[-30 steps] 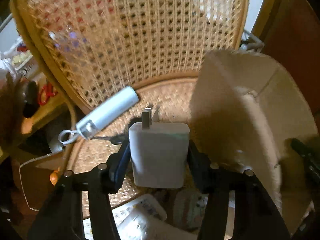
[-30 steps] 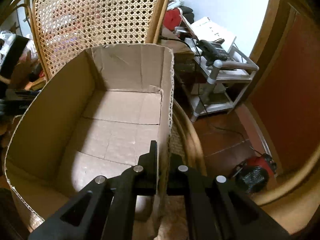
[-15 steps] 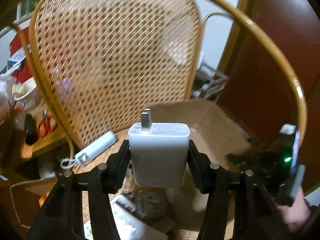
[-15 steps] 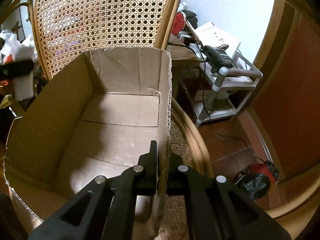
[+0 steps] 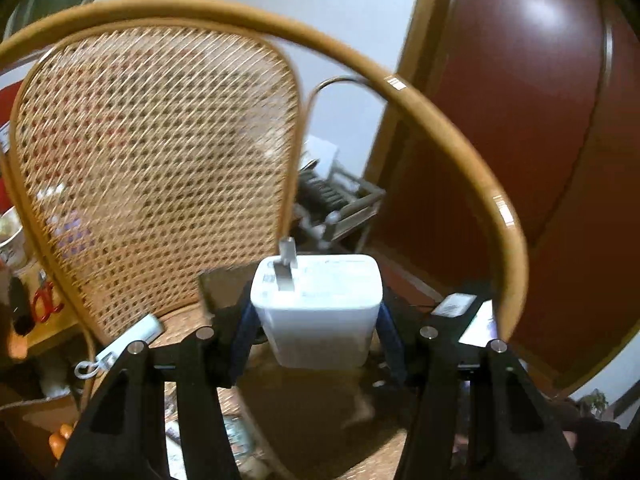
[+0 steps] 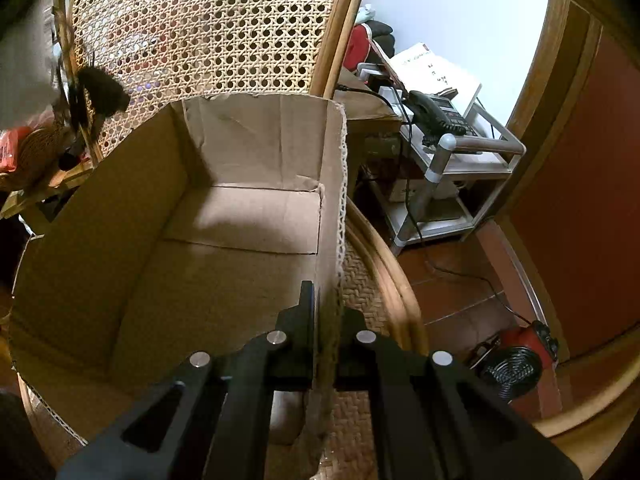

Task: Organize rigid objects
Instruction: 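Lift the white adapter with the left gripper and drop it into the box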

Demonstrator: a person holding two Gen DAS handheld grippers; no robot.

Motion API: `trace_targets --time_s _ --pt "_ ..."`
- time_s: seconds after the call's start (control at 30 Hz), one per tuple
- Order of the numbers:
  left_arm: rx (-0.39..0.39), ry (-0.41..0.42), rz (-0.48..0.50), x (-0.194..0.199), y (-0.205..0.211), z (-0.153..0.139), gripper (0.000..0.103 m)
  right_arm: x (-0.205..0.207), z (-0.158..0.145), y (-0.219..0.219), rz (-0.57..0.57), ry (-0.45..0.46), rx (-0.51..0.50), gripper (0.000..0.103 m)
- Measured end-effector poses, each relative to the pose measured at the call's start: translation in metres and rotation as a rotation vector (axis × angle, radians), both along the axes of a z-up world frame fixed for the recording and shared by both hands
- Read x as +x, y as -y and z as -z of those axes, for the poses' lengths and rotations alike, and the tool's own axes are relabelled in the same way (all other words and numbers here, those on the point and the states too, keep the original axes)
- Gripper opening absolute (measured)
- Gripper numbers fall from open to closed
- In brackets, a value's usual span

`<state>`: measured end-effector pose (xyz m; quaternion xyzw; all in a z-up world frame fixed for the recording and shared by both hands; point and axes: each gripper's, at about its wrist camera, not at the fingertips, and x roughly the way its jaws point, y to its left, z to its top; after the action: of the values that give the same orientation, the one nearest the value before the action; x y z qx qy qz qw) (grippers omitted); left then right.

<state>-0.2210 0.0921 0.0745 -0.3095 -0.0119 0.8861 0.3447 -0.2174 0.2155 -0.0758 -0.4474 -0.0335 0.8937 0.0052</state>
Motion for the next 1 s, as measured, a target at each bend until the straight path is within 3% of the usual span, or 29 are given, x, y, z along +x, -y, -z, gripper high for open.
trace_targets --time_s 0.17,0.43,0.5,0.57,0.9,1.0 --pt "-0.011 0.045 0.064 0.000 -0.029 0.007 0.053 0.001 -0.002 -0.002 -0.002 -0.002 -0.009 0.007" --pt "-0.185 0.128 -0.029 -0.016 -0.045 0.069 0.053 0.003 -0.002 -0.001 -0.002 -0.002 -0.015 0.007" --pt "-0.190 0.149 -0.040 -0.020 -0.045 0.079 0.050 0.003 -0.002 0.000 -0.006 -0.001 -0.018 0.007" --pt "-0.207 0.141 -0.057 -0.021 -0.042 0.085 0.028 0.004 -0.002 0.001 -0.008 0.000 -0.018 0.007" --pt "-0.225 0.124 -0.070 -0.023 -0.039 0.083 0.032 -0.001 0.002 -0.003 -0.007 -0.004 -0.007 0.007" --pt "-0.223 0.116 -0.076 -0.023 -0.031 0.079 0.040 -0.001 0.002 -0.003 -0.012 -0.003 -0.007 0.007"
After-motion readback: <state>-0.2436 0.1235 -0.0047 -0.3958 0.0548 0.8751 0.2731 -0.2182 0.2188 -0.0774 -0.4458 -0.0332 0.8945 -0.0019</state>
